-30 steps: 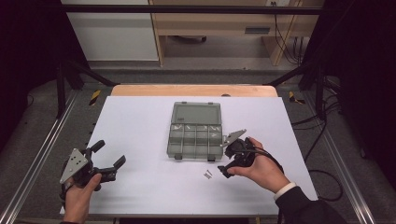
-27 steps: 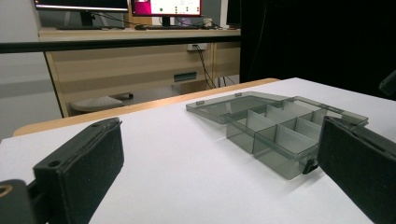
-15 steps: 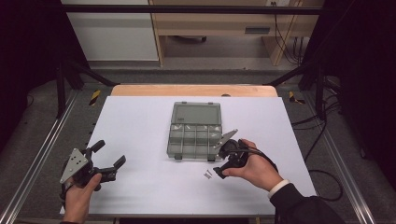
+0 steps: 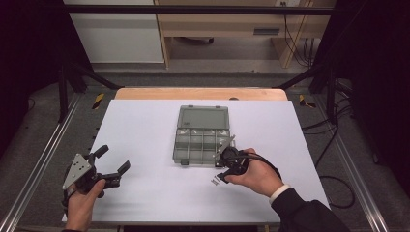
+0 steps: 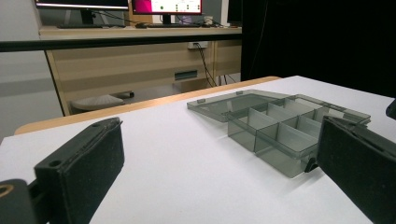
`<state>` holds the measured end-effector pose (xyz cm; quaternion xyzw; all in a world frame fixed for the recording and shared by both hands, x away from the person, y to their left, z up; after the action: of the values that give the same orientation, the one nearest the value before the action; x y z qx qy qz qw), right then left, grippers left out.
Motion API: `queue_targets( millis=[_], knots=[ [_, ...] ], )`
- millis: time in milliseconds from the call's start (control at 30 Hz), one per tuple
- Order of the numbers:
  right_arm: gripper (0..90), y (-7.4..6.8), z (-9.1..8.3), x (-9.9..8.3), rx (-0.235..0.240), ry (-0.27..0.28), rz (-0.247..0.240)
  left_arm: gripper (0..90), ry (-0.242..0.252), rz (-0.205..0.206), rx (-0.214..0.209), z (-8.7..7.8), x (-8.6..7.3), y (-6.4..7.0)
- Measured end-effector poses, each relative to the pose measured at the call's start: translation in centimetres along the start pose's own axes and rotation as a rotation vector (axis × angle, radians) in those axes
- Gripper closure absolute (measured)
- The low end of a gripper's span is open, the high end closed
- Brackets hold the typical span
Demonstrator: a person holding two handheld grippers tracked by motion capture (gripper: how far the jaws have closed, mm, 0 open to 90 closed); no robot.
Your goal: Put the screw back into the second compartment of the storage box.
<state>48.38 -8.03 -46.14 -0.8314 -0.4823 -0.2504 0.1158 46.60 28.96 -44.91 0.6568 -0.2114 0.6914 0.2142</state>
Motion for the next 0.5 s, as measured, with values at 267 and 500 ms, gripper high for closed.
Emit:
queue_targets(
  millis=[267, 500],
  knots=[
    [61.6, -0.1, 1.0, 0.3, 0.028, -0.008, 0.008, 1.1, -0.002, 0.0, 0.002, 0.0, 0.0, -0.1],
    [66.2, -0.5, 2.2, 0.0, 0.054, -0.018, 0.014, 1.1, -0.004, 0.003, 0.001, 0.0, -0.1, 0.0]
  ],
)
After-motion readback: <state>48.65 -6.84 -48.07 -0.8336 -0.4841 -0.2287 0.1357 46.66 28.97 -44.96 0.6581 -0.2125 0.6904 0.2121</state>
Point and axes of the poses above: each handheld gripper's, and its own axes: z roughly forward along the jaws, x roughly out of its top, y roughly to its right, the point moved 6 cm from there along z, roughly forward along the jaws, and after that the axes turned 8 degrees about y, right-handed, at the moved point
